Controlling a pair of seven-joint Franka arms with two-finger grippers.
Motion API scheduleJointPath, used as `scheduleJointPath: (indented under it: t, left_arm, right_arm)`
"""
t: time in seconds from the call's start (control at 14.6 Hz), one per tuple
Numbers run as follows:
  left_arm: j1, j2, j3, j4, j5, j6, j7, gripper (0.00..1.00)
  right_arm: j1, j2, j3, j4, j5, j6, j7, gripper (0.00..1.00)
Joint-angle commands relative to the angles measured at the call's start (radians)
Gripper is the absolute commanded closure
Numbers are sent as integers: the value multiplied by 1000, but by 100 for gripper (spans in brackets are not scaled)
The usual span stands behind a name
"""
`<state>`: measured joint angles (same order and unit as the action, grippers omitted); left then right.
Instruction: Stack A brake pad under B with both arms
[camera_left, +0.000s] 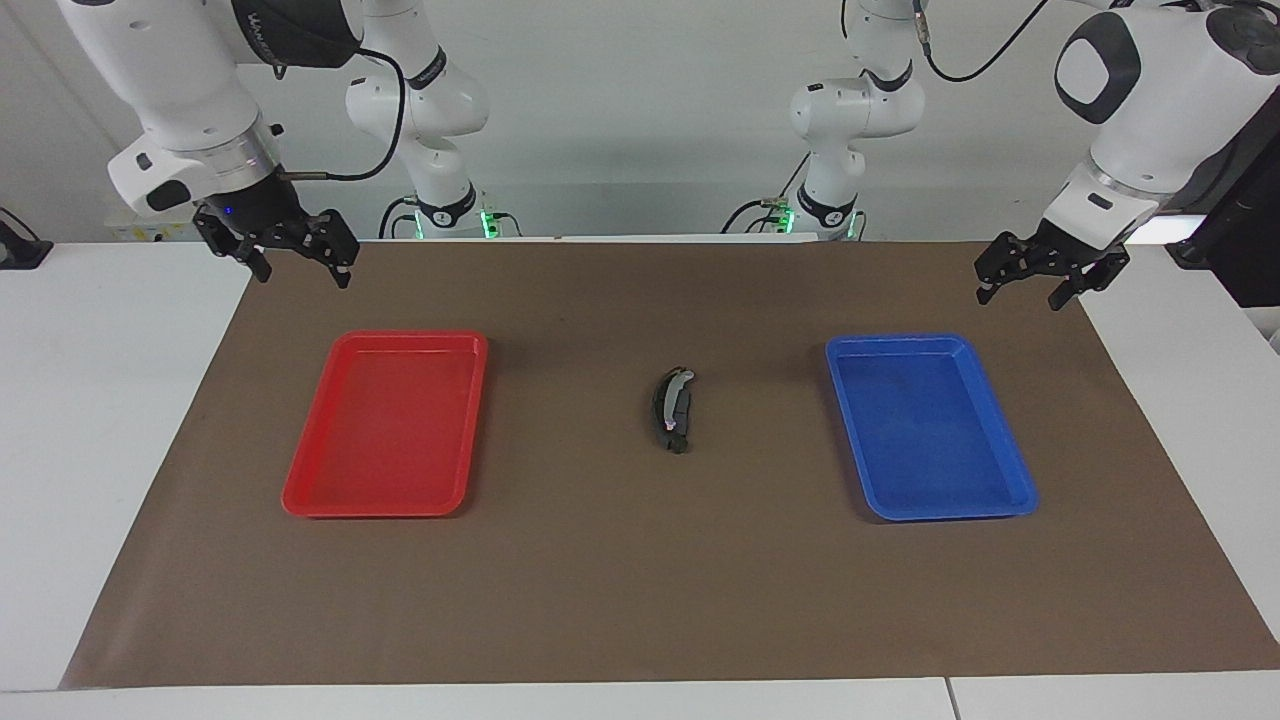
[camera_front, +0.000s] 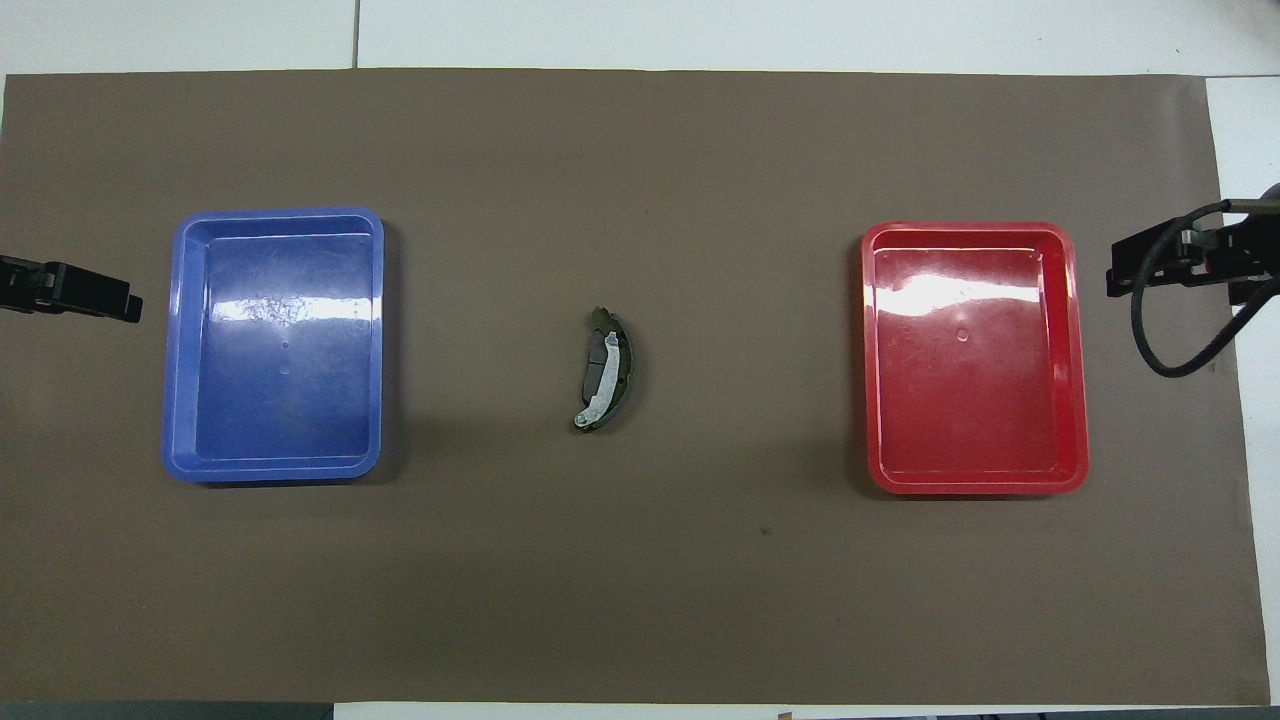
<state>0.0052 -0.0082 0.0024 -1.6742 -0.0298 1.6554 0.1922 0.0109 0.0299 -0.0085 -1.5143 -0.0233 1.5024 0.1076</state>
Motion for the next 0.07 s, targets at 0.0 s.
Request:
scheduleJointPath:
  t: [0.0]
  left_arm:
    - [-4, -21, 5, -16, 11, 1, -11, 0]
  right_arm:
    - [-12, -24, 12, -27, -4, 5, -22, 1]
